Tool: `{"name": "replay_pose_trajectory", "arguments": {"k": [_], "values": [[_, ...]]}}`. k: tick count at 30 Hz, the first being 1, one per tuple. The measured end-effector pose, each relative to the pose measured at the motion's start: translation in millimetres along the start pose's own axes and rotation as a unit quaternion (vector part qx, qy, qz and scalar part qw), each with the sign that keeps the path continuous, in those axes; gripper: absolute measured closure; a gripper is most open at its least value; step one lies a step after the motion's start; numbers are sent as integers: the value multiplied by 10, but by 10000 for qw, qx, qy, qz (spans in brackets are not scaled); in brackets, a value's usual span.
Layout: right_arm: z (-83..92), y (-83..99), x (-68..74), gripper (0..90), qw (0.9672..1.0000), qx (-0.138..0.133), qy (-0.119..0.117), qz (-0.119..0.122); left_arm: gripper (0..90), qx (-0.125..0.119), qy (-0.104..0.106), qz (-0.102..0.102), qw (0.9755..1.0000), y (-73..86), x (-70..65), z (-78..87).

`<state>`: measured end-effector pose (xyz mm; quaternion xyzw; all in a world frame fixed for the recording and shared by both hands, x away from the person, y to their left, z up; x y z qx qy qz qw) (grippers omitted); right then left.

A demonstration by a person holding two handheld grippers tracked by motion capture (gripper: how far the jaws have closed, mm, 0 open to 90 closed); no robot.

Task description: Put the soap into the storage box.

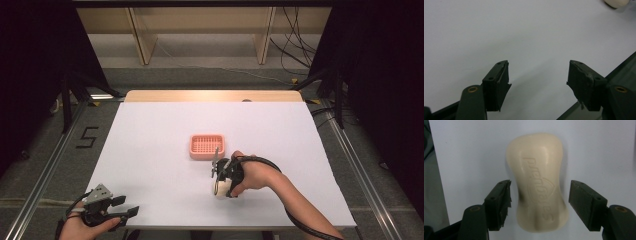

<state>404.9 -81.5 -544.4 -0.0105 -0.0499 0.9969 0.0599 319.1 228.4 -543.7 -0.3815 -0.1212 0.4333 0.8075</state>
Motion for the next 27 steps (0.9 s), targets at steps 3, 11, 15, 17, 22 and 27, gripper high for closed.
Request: {"name": "replay_pose_trajectory", "arguments": {"k": [3,11,15,17,22,27], "values": [[-18,-12,5,351,10000,34,-25,-31,331,-41,-37,-6,10000,-5,4,-9],[-42,-19,39,382,9996,208,-78,-199,331,-11,-19,-19,10000,0,3,-9],[-82,-56,16,390,9999,99,-126,49,331,23,-19,-59,10000,6,9,-3],[-90,-54,15,396,9998,129,-115,16,330,67,6,-67,10000,13,6,1],[-100,-45,26,418,9997,216,-146,7,330,32,-10,-61,10000,8,5,-5],[-95,-40,63,437,9993,288,-200,-152,331,22,-5,-62,10000,7,3,-6]]}}
Point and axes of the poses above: each handheld gripper's, and its own axes: z roughly backward along the jaws, y roughly out of its underside, x roughly to its left, the point moved 10 cm from there along -z, roughly forward along the jaws, and after that the axes turned 4 degrees about -z, right-handed, at the moved point
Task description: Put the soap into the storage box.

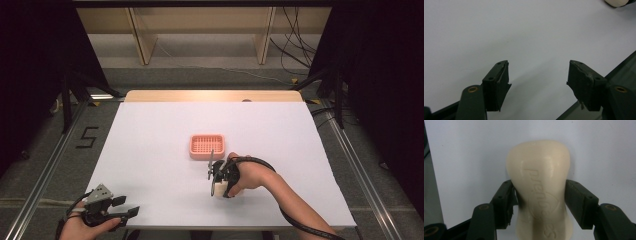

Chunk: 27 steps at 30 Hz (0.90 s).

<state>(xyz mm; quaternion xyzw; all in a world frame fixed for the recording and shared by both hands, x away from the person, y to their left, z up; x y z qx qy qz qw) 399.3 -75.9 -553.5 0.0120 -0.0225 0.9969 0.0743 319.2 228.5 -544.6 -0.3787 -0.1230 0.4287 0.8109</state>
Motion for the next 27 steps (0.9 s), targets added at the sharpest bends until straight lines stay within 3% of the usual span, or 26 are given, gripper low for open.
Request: {"name": "replay_pose_trajectory", "arguments": {"k": [9,11,13,18,19,22,25,27], "values": [[-29,-10,-21,470,9997,6,3,235,330,-44,7,47,10000,-6,-11,-12],[-27,-8,-17,473,9998,21,-13,208,331,-34,-1,37,10000,-4,-8,-11],[-16,3,15,471,9999,93,-90,9,331,-40,8,36,10000,-6,-12,-11],[-22,-3,-18,414,9999,77,-42,50,331,0,-10,0,10000,2,-2,-3],[-35,-4,-49,413,9999,22,18,160,331,7,-5,-9,10000,3,-2,-1],[-29,6,-23,421,10000,31,18,12,331,-31,4,29,10000,-4,-11,-10],[-40,-31,-67,445,9994,-155,82,290,331,-8,-7,4,10000,0,-3,-7],[-37,-30,-69,488,9994,-153,100,293,331,1,-7,-12,10000,2,-2,-4]]}}
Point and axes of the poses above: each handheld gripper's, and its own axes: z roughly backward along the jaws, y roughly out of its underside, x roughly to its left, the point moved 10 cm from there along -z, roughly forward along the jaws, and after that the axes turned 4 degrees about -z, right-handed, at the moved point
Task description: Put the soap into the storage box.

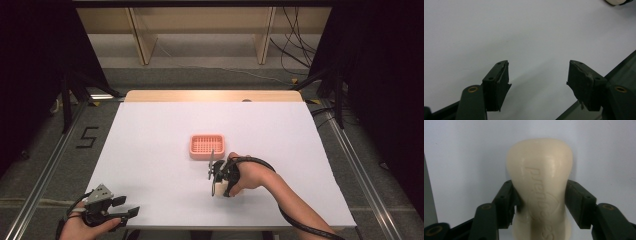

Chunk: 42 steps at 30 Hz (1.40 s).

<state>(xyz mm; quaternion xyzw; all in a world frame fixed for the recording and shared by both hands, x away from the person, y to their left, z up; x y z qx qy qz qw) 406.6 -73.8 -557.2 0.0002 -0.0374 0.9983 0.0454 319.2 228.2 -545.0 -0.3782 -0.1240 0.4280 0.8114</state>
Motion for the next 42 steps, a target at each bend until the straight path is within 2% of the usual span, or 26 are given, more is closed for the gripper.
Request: {"name": "replay_pose_trajectory", "arguments": {"k": [2,3,5,6,8,10,13,15,16,17,19,20,21,24,25,26,27,29,30,31,33,34,35,37,41,42], "values": [[3,-9,-9,497,10000,-26,3,36,331,-39,-4,52,10000,-7,-6,-5],[5,-9,-3,497,10000,-23,-11,19,331,8,-9,4,10000,1,4,4],[6,0,-2,499,10000,25,-41,-85,331,45,11,-14,10000,6,4,10],[18,26,29,499,9994,149,-85,-295,332,36,17,7,10000,4,0,10],[-4,-17,-43,500,10000,-50,-16,85,332,37,16,-5,10000,4,2,10],[-1,-13,-44,501,10000,-21,-14,70,332,37,18,9,10000,5,1,9],[40,21,24,501,9987,164,-85,-473,332,45,27,-5,10000,5,-2,10],[53,1,-17,502,9994,61,-46,-333,332,-21,-12,18,10000,-4,-1,-1],[48,-16,-59,502,9999,-46,-15,-112,332,-39,6,49,10000,-7,-7,-4],[58,-16,-65,502,9999,-50,-18,-87,332,33,23,22,10000,4,-3,7],[95,18,5,503,9987,93,-147,-481,332,35,22,8,10000,4,-1,9],[111,20,6,503,9986,116,-131,-509,332,32,24,10,10000,4,-2,9],[111,-18,-40,503,9997,-53,-69,-227,332,-1,-2,-1,10000,-1,3,5],[140,-5,-56,504,9995,-56,-28,-295,332,26,13,-1,10000,3,3,8],[145,5,-40,504,9991,-34,-47,-412,332,23,12,-2,10000,3,3,8],[142,-4,-70,504,9997,-90,-20,-221,332,17,12,1,10000,2,2,8],[154,23,-35,504,9991,27,-45,-429,332,16,2,2,10000,2,4,8],[143,0,-62,504,9998,-102,-81,-151,332,43,8,3,10000,6,8,10],[148,1,-59,504,9998,-106,-64,-141,332,31,4,9,10000,4,8,7],[157,10,-37,504,9995,-83,-79,-279,332,18,-7,-1,10000,2,9,6],[171,-11,-67,505,9998,-170,-55,-113,332,37,-18,7,10000,4,10,6],[178,-6,-60,504,9997,-153,-63,-156,332,39,-11,1,10000,4,9,7],[187,6,-33,504,9994,-107,-95,-317,332,48,5,-14,10000,6,8,11],[204,-3,-59,504,9997,-141,-45,-194,332,16,11,35,10000,0,2,8],[231,-2,-68,505,9997,-129,-27,-220,332,11,-3,-2,10000,1,8,6],[246,3,-54,504,9994,-77,-23,-324,332,19,-7,-6,10000,2,8,8]]}}
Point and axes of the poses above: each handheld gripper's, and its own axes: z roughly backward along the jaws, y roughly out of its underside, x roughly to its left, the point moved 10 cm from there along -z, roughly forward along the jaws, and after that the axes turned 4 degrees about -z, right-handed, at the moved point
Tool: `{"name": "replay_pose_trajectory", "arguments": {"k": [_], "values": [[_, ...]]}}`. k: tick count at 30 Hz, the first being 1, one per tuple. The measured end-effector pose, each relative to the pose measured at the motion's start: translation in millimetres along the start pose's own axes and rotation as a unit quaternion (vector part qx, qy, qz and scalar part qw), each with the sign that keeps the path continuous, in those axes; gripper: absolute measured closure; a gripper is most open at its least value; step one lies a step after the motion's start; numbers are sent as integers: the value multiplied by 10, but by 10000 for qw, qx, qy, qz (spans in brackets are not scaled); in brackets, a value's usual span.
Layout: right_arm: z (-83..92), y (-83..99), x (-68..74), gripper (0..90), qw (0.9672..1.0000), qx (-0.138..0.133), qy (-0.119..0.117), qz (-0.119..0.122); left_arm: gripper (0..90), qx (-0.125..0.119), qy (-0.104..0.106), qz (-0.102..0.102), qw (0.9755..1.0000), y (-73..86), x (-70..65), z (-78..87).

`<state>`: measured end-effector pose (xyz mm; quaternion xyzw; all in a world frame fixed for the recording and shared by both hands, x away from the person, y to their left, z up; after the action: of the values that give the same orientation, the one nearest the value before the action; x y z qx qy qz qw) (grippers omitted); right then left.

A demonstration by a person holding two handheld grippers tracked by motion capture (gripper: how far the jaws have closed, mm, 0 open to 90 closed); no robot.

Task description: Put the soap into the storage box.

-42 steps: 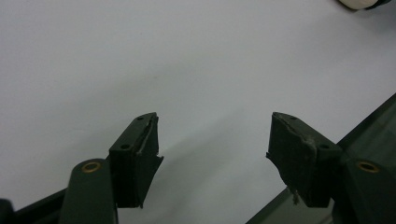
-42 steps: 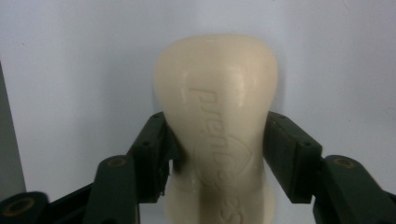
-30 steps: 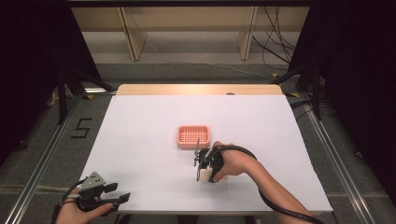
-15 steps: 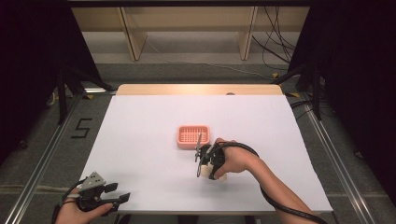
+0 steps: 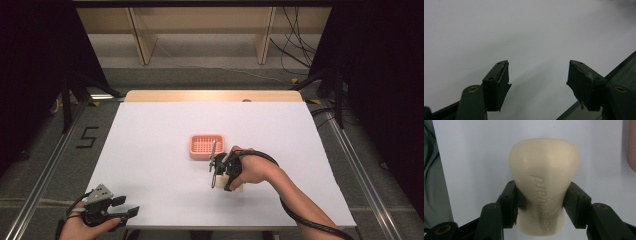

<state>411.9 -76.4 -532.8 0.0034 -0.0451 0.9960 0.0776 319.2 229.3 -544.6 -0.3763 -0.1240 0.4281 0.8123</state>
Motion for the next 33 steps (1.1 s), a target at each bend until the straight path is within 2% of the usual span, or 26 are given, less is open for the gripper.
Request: {"name": "replay_pose_trajectory", "arguments": {"k": [1,2,3,4,6,8,9,13,14,15,16,17,18,19,20,22,23,24,25,27,28,29,30,32,33], "values": [[-2,-6,-19,505,9999,-35,9,107,332,18,12,-1,10000,2,-1,4],[11,-5,-7,505,10000,-13,-10,27,332,21,14,-1,10000,2,-2,5],[13,-6,-16,505,10000,-24,-2,60,332,-34,-10,4,10000,-5,0,-1],[35,19,10,505,9999,93,-11,-139,332,-26,-11,5,10000,-4,0,0],[44,12,0,505,9999,67,-10,-87,332,-36,-20,9,10000,-5,2,0],[66,16,14,505,9998,117,-46,-181,332,21,14,1,10000,3,-1,7],[66,-7,-15,505,10000,25,42,-61,332,20,14,0,10000,3,-2,6],[98,-12,-45,505,10000,16,69,-61,332,22,13,-2,10000,3,-2,4],[116,18,-29,505,9996,139,45,-233,332,25,10,-4,10000,4,0,5],[123,13,-32,504,9995,138,76,-261,332,27,10,-1,10000,4,1,5],[117,-13,-61,505,9999,24,95,-92,332,-8,-13,2,10000,-1,3,0],[125,-13,-70,505,9999,24,115,-122,332,35,18,-5,10000,5,0,7],[122,-18,-110,505,9999,-36,123,17,332,24,15,-1,10000,4,-1,5],[122,-24,-115,505,9999,-56,94,58,332,23,15,-3,10000,4,-1,5],[151,3,-74,505,9994,96,122,-316,332,23,16,-4,10000,4,-1,5],[131,-34,-140,505,9999,-101,108,51,332,24,17,-3,10000,4,0,6],[145,-27,-138,505,9999,-62,140,-61,332,34,25,-1,10000,5,-2,8],[163,-9,-109,505,9994,31,121,-317,332,-42,-30,14,10000,-5,2,-3],[169,-10,-120,505,9995,23,100,-313,332,-34,-4,8,10000,-4,0,-1],[168,-44,-166,505,9994,-171,176,-224,332,-47,-6,40,10000,-7,-4,-4],[186,-21,-152,505,9991,-73,143,-386,332,-51,-6,42,10000,-7,-3,-4],[192,-22,-163,505,9988,-120,177,-437,332,-51,-6,41,10000,-7,-3,-4],[195,-30,-179,505,9988,-187,192,-412,332,-66,-5,45,10000,-9,-3,-6],[211,-30,-179,505,9980,-239,211,-548,332,-73,-13,44,10000,-10,-3,-6],[214,-31,-194,505,9982,-294,194,-483,332,-41,-9,41,10000,-5,-3,-3]]}}
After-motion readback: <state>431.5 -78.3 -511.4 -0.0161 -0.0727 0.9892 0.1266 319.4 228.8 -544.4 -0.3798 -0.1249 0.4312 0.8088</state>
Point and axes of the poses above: each handheld gripper's, and its own axes: z roughly backward along the jaws, y roughly out of its underside, x roughly to its left, the point moved 10 cm from there along -z, roughly forward along the jaws, and after that the axes turned 4 degrees about -z, right-handed, at the moved point
